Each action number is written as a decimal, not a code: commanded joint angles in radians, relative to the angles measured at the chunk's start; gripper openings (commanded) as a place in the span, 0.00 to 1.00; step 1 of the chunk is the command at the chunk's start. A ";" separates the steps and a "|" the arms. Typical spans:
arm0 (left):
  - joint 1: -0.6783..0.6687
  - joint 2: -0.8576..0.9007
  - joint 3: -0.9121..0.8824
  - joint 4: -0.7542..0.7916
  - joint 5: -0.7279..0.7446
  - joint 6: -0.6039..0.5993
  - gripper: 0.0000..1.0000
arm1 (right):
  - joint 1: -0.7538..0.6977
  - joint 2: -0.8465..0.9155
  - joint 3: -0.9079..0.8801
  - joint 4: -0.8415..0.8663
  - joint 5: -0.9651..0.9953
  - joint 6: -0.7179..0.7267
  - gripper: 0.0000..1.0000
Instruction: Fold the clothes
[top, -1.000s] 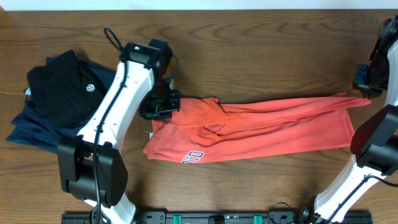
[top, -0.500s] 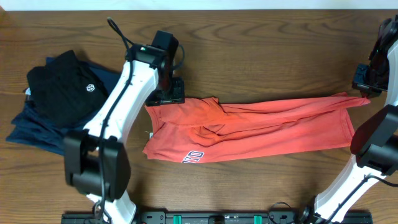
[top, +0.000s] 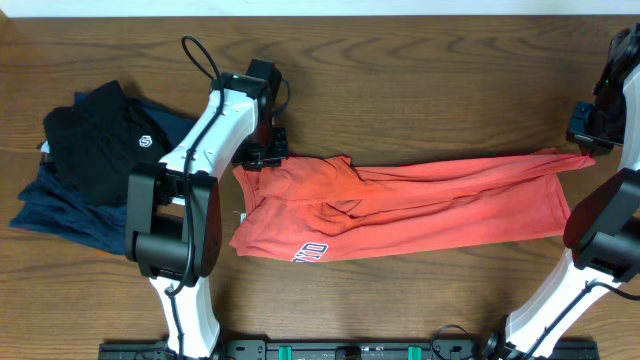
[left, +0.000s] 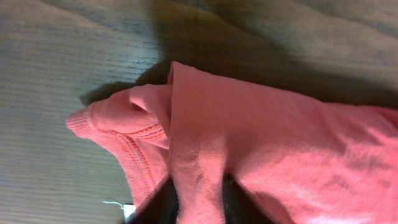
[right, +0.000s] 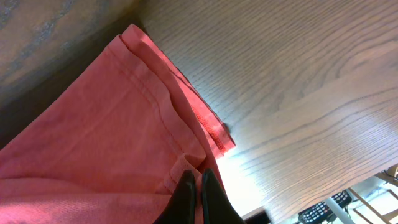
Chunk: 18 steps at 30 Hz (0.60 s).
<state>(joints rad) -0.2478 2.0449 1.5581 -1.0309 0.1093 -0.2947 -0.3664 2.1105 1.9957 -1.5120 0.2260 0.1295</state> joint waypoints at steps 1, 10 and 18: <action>0.000 -0.008 -0.004 -0.003 0.010 0.013 0.06 | -0.006 0.005 -0.002 0.003 0.006 0.012 0.01; 0.006 -0.107 0.020 -0.117 0.011 0.053 0.06 | -0.007 0.005 -0.002 0.001 0.010 0.012 0.01; 0.006 -0.368 0.020 -0.203 0.010 0.053 0.06 | -0.007 0.005 -0.002 -0.026 0.041 0.012 0.01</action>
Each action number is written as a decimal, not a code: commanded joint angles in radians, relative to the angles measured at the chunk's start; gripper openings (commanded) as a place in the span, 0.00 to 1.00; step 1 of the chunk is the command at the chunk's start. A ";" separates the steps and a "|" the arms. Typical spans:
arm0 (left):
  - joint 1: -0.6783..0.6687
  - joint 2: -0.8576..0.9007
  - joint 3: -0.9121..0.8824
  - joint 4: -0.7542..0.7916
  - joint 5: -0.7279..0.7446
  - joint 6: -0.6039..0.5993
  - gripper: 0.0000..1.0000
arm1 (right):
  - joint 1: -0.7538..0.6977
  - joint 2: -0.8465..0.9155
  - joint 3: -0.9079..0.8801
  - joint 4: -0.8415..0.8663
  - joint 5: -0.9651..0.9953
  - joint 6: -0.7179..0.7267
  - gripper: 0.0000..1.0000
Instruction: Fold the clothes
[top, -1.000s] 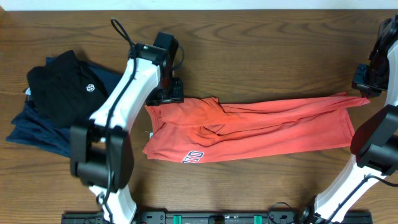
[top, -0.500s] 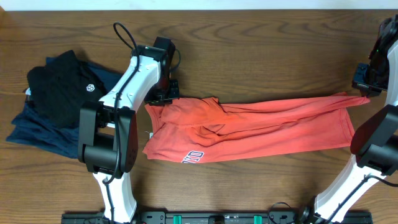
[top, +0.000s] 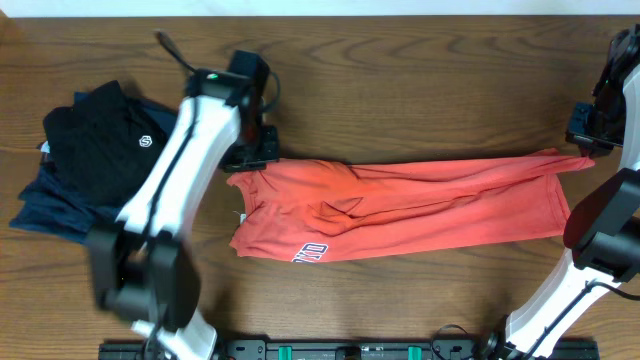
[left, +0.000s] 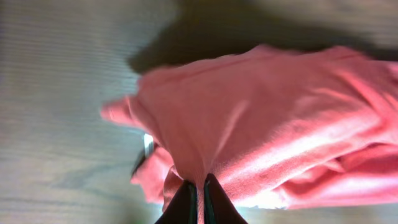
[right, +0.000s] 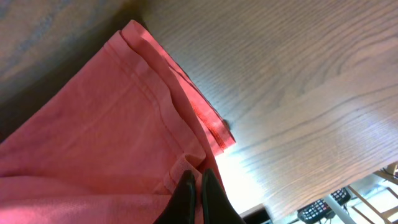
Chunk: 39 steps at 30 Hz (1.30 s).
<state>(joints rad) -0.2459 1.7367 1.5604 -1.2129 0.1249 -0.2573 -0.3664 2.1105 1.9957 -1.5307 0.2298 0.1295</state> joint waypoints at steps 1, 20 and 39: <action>0.005 -0.078 0.018 -0.035 -0.006 0.016 0.06 | -0.008 0.005 -0.002 -0.010 0.037 0.012 0.01; 0.005 -0.096 -0.144 -0.041 -0.006 0.016 0.06 | -0.008 0.005 -0.002 -0.036 0.036 0.012 0.01; 0.005 -0.095 -0.231 0.079 -0.006 0.016 0.23 | -0.008 0.005 -0.002 -0.033 0.036 0.012 0.01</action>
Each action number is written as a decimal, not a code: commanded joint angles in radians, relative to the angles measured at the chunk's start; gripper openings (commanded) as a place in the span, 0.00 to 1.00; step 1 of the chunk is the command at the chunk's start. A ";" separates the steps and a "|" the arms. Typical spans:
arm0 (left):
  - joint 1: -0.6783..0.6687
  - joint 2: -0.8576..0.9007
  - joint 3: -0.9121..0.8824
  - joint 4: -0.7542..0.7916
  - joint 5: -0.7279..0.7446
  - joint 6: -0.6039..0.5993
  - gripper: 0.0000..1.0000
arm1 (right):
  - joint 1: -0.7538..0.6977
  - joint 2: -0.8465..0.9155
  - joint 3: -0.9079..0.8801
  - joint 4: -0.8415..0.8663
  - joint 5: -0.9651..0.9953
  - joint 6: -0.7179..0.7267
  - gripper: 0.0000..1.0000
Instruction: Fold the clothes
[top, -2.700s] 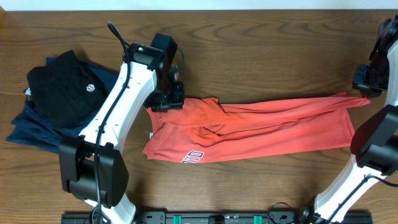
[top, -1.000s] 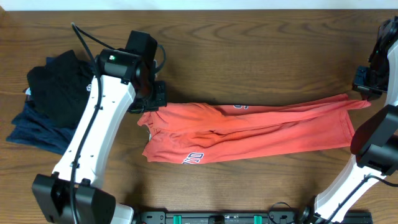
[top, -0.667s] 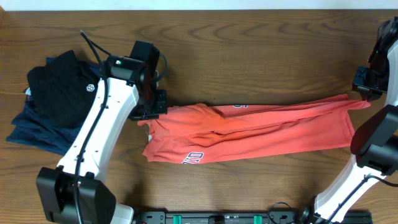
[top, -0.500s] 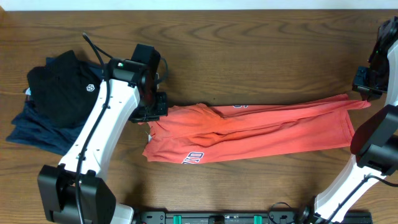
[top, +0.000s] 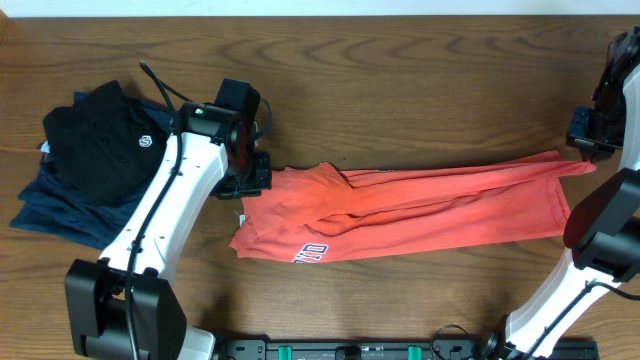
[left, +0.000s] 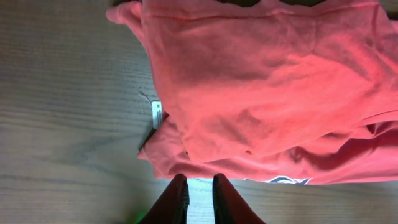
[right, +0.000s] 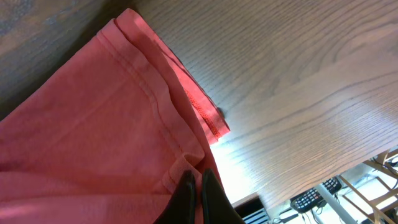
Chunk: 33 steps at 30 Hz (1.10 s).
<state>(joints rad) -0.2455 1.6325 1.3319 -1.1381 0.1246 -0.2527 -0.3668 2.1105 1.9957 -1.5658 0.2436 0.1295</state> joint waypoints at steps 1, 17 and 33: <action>0.004 0.010 -0.002 0.009 -0.006 0.012 0.26 | -0.008 0.005 -0.002 0.002 0.022 0.012 0.01; 0.005 0.109 -0.128 0.183 -0.058 -0.047 0.44 | -0.008 0.005 -0.002 0.002 0.022 0.012 0.01; 0.005 0.175 -0.132 0.221 -0.009 -0.061 0.43 | -0.008 0.005 -0.002 0.006 0.022 0.012 0.01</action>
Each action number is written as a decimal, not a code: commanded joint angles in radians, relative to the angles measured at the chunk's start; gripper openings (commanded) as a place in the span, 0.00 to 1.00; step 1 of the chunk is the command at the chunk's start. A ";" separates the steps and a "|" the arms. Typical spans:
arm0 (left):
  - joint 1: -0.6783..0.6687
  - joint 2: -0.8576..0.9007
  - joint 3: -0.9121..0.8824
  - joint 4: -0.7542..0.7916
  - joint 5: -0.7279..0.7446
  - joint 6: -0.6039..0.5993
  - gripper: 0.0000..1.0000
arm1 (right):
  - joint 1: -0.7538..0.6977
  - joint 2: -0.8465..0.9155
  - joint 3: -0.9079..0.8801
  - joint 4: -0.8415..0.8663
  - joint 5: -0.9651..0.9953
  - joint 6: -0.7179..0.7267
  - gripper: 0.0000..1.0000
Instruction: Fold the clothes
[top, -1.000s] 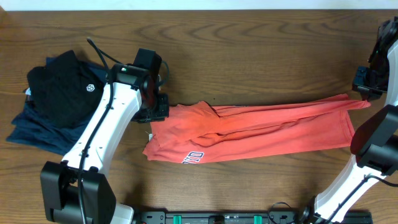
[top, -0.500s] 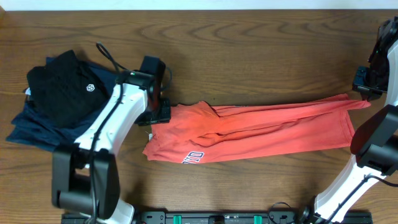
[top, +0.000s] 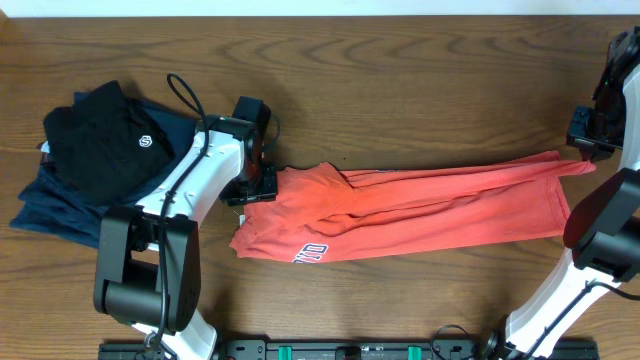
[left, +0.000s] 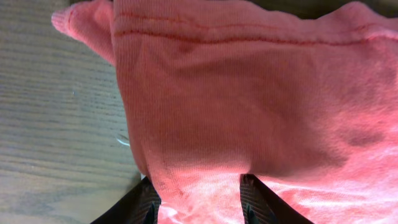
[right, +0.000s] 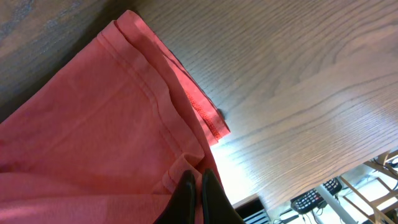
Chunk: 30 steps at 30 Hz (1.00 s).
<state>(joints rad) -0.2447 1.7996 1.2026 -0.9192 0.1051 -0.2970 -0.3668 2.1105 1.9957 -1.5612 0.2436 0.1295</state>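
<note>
Coral-red pants (top: 420, 210) lie stretched left to right across the wooden table (top: 400, 80), waist to the left and leg ends to the right. My left gripper (top: 262, 186) is at the upper waist corner. In the left wrist view the left gripper (left: 200, 205) is open wide, with the red waist fabric (left: 236, 106) bulging between its dark fingers (left: 148, 202). My right gripper (top: 588, 152) is at the far right, over the upper leg end. The right wrist view shows the right gripper (right: 198, 186) shut on the hem (right: 186, 99) of that leg.
A pile of black and navy clothes (top: 90, 165) lies at the left of the table. The right table edge is close beyond the hem, with remote controls (right: 317, 200) visible below it.
My left gripper stood off the waist with its fingers close together and empty. Now it is down on the waist with its jaws wide apart around the fabric. The pants and right gripper are unchanged.
First my left gripper was shut on the bunched upper waist corner, while the right held the leg hem. Then the waist was farther left and the pants tauter. Then the left had let go. Now it is open on the waist; the right has held on throughout.
</note>
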 joint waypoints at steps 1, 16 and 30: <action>0.004 0.008 -0.003 0.004 0.012 -0.017 0.39 | -0.008 0.005 -0.002 0.001 0.022 0.012 0.01; 0.003 -0.034 0.031 -0.050 0.018 -0.011 0.06 | -0.008 0.005 -0.002 -0.003 0.022 0.012 0.01; 0.003 -0.328 0.043 -0.174 0.044 0.007 0.06 | -0.044 0.005 -0.003 -0.085 0.037 0.042 0.01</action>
<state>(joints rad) -0.2447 1.4830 1.2316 -1.0920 0.1505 -0.3088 -0.3920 2.1105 1.9957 -1.6264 0.2478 0.1421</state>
